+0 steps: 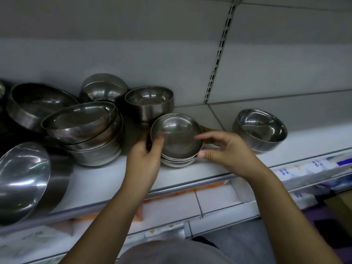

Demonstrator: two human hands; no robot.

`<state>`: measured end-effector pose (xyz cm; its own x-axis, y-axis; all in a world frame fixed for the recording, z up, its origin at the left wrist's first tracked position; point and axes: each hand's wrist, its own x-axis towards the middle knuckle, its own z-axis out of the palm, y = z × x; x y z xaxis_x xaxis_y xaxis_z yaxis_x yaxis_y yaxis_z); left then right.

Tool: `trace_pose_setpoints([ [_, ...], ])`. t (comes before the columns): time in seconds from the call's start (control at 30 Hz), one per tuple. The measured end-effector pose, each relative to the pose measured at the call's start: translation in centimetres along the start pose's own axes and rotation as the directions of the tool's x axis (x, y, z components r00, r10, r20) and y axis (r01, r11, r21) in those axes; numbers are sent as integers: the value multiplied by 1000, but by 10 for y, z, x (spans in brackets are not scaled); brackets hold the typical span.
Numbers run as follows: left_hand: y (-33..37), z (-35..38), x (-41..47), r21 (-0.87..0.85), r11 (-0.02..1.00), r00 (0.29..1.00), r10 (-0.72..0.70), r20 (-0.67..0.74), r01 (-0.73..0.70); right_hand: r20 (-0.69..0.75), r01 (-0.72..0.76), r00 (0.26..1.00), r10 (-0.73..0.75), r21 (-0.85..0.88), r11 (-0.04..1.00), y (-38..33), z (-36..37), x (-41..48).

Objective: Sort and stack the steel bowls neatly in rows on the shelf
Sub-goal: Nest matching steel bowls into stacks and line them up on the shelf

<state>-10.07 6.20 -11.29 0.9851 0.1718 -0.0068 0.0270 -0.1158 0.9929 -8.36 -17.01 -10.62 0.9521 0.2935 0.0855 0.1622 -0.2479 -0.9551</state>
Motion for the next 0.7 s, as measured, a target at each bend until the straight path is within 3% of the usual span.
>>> trace_pose_setpoints([
  [0.3, -1, -20, -7, -91, 994, 985, 42, -165, -57, 71, -2, 997, -6, 122, 993, -4, 16, 17],
  [0.53, -2, -19, -6, -198, 979, 989, 9, -145, -37, 154, 9, 988, -1, -52, 999, -17, 8, 39],
  [0.63, -3, -21, -7, -189, 981, 993, 12, -116, -34, 6, 41, 999, -41, -7, 999, -34, 11, 54],
  [0.7, -1, -21, -9, -194, 981, 996, -6, -86, -11, -108, 102, 988, -115, -117, 988, -43, 16, 72],
])
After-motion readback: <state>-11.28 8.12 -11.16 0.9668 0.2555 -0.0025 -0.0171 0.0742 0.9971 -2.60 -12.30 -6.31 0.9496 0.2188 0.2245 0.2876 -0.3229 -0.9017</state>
